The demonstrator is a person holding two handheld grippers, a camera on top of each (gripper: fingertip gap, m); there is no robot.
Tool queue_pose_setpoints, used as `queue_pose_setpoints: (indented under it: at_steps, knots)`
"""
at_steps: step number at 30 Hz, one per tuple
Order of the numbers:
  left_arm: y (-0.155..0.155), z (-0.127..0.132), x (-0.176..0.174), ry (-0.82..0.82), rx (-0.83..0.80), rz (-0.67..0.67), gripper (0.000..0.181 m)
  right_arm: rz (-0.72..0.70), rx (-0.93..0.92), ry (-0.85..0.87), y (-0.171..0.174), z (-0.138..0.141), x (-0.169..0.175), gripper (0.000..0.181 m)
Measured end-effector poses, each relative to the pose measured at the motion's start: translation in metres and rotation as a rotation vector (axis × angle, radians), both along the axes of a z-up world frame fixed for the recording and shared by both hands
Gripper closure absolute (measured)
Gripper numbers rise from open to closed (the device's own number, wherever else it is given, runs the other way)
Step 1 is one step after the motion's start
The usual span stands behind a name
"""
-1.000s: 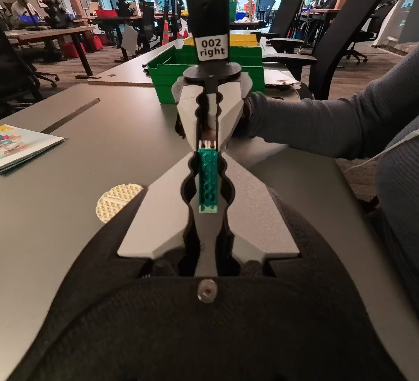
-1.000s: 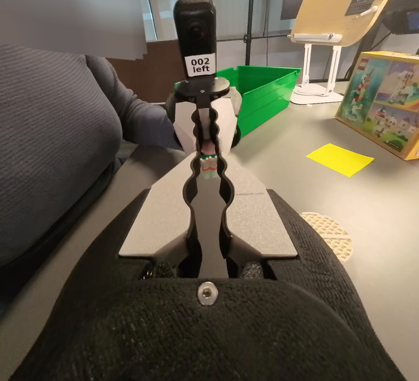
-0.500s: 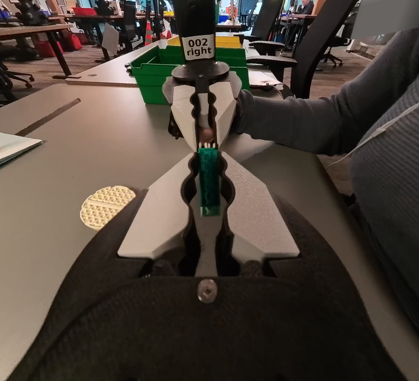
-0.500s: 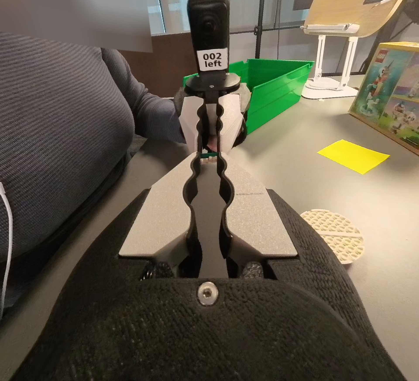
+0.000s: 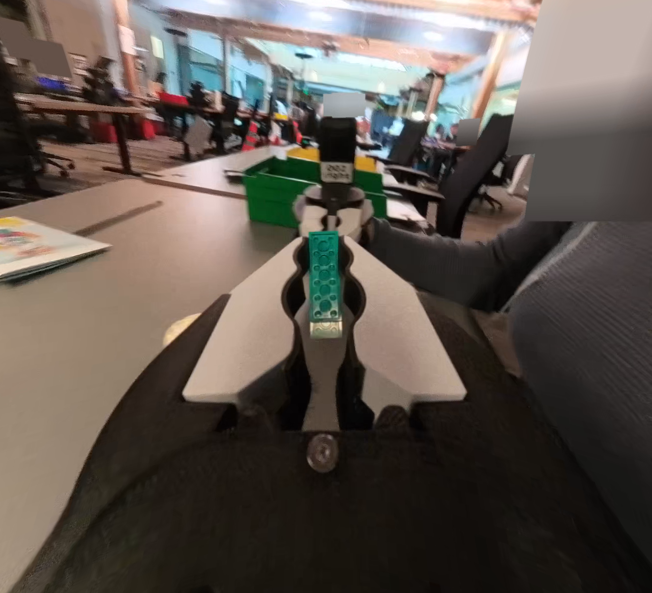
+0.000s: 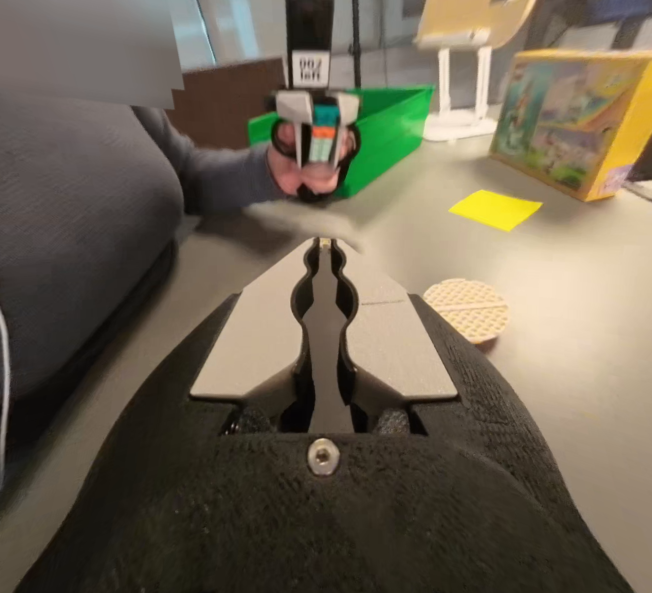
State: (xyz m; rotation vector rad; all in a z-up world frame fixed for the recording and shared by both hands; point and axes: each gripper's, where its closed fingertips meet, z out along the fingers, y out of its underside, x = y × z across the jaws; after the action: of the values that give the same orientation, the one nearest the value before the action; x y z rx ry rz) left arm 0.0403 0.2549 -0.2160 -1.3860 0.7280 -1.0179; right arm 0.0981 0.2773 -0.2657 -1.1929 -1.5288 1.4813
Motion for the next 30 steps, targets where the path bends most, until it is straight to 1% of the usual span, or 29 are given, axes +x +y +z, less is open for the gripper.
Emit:
queue_pose_setpoints:
  at_steps: [1,4,6,9,11,14,16,19,20,21,22,23,25,27,28,29,30]
  knots:
    - [0.006,-0.002,-0.008,-0.006,-0.023,0.030,0.167,-0.016,-0.017,0.018,0.004,0.004,0.000,0.178]
    - [0.016,-0.028,0.003,0.028,-0.137,0.038,0.166,-0.053,-0.006,-0.057,0.008,-0.016,-0.011,0.178]
    - [0.026,-0.045,0.005,0.051,-0.224,0.067,0.166,-0.121,-0.004,-0.052,0.018,-0.023,-0.021,0.177]
    - [0.040,-0.069,0.000,0.110,-0.351,0.136,0.166,-0.167,-0.004,0.051,0.023,-0.010,-0.028,0.177]
    - [0.045,-0.085,-0.005,0.181,-0.425,0.194,0.166,-0.172,0.004,0.067,0.023,-0.008,-0.031,0.177]
    - [0.044,-0.111,-0.009,0.356,-0.507,0.234,0.166,-0.169,0.017,0.025,0.023,-0.014,-0.034,0.177]
    - [0.035,-0.128,-0.006,0.494,-0.543,0.200,0.166,-0.141,0.047,-0.112,0.019,-0.032,-0.032,0.177]
    - [0.029,-0.139,-0.004,0.627,-0.520,0.198,0.166,-0.089,0.123,-0.417,0.010,-0.074,-0.020,0.177]
    - [0.028,-0.144,-0.004,0.669,-0.516,0.196,0.165,-0.090,0.159,-0.487,0.009,-0.085,-0.017,0.176]
    - [0.026,-0.148,-0.003,0.703,-0.513,0.193,0.158,-0.096,0.184,-0.536,0.010,-0.093,-0.014,0.172]
    - [0.026,-0.149,0.000,0.709,-0.495,0.190,0.153,-0.093,0.190,-0.571,0.009,-0.099,-0.012,0.167]
    - [0.026,-0.147,0.002,0.710,-0.478,0.195,0.146,-0.092,0.179,-0.566,0.009,-0.098,-0.013,0.161]
    - [0.033,-0.142,-0.001,0.732,-0.421,0.261,0.129,-0.121,0.172,-0.538,0.014,-0.091,-0.012,0.151]
    - [0.037,-0.120,0.002,0.721,-0.282,0.308,0.127,-0.170,0.181,-0.478,0.024,-0.077,-0.008,0.148]
    - [0.033,-0.106,0.012,0.694,-0.207,0.290,0.130,-0.210,0.189,-0.426,0.032,-0.068,-0.007,0.148]
    - [0.024,-0.094,0.027,0.657,-0.149,0.230,0.134,-0.262,0.201,-0.368,0.042,-0.058,-0.006,0.149]
    - [0.009,-0.086,0.049,0.611,-0.111,0.129,0.138,-0.326,0.219,-0.307,0.054,-0.048,-0.004,0.150]
